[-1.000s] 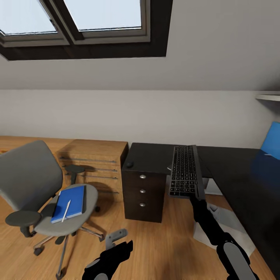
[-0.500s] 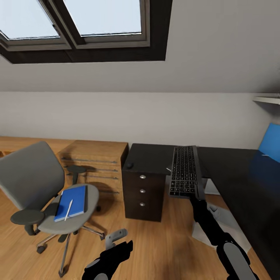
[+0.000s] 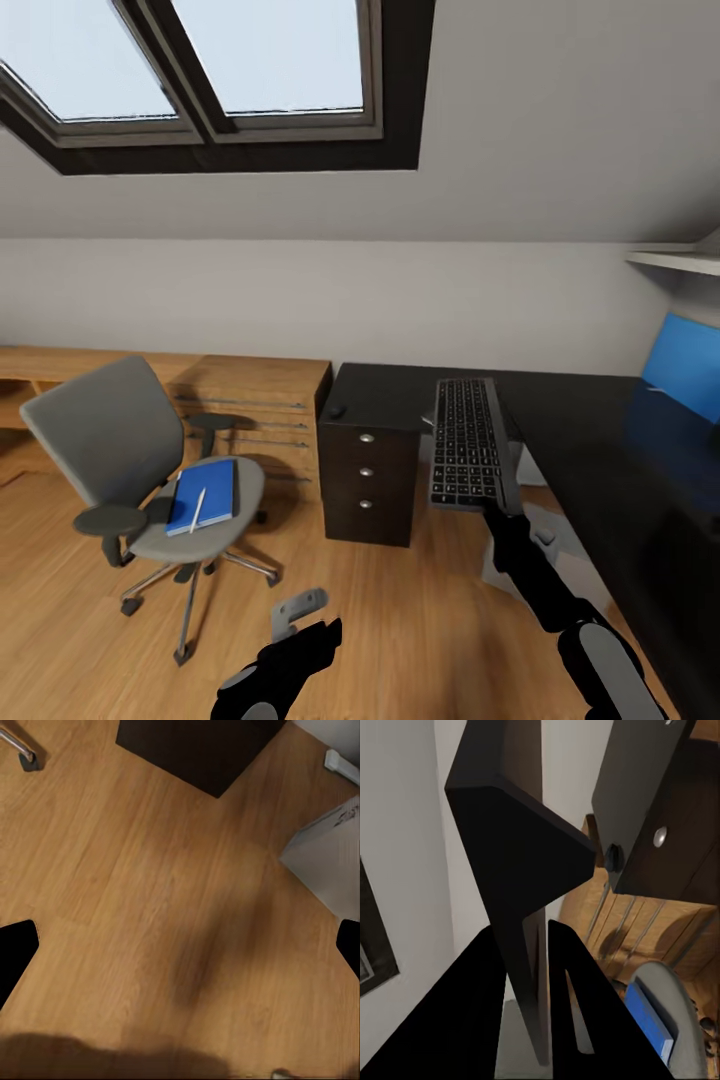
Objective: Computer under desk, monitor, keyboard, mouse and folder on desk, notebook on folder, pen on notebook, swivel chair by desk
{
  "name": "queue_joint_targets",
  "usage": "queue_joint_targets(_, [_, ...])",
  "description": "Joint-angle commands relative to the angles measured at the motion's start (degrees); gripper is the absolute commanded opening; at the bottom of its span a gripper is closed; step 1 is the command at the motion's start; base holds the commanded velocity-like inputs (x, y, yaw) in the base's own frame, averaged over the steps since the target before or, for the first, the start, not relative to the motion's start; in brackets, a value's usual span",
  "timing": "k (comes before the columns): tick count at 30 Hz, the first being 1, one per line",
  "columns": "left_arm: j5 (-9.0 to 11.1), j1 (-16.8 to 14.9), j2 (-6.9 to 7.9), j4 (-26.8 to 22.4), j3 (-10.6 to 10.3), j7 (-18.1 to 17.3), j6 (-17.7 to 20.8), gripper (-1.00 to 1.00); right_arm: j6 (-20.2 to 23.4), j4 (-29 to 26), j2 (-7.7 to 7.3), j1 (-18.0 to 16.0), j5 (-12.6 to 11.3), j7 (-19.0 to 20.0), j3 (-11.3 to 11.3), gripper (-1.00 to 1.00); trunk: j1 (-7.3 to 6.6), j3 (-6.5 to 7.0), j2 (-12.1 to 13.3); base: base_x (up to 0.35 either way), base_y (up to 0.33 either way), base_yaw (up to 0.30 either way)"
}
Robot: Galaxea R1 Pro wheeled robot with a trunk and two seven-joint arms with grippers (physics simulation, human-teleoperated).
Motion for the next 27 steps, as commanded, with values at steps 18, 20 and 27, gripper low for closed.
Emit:
queue_joint_targets(18, [0.35,-0.07,-0.15,-0.09,-0.18,0.29,0.30,1.00,0.71,0.14,0.02,-0.03,-5.41,0.12,-0.17,-1.00,-3.99,3.17,7.19,-0.330,-0.079,0.000])
queue_joint_targets(20, [0.35,-0.07,-0.18,-0.09,-0.18,0.28,0.33,1.00,0.41,0.15,0.09,-0.03,-5.53,-0.12,-0.16,-1.00,-4.43,3.53,7.99,-0.304,-0.206,0.000])
queue_joint_targets(27, [0.35,-0.07,-0.22,-0.09,-0.26,0.31,0.34,1.00,0.19,2.24,0.10,-0.03,-5.58,-0.39,-0.74,-1.00,-5.97,4.78,10.80,-0.303,-0.209,0.000])
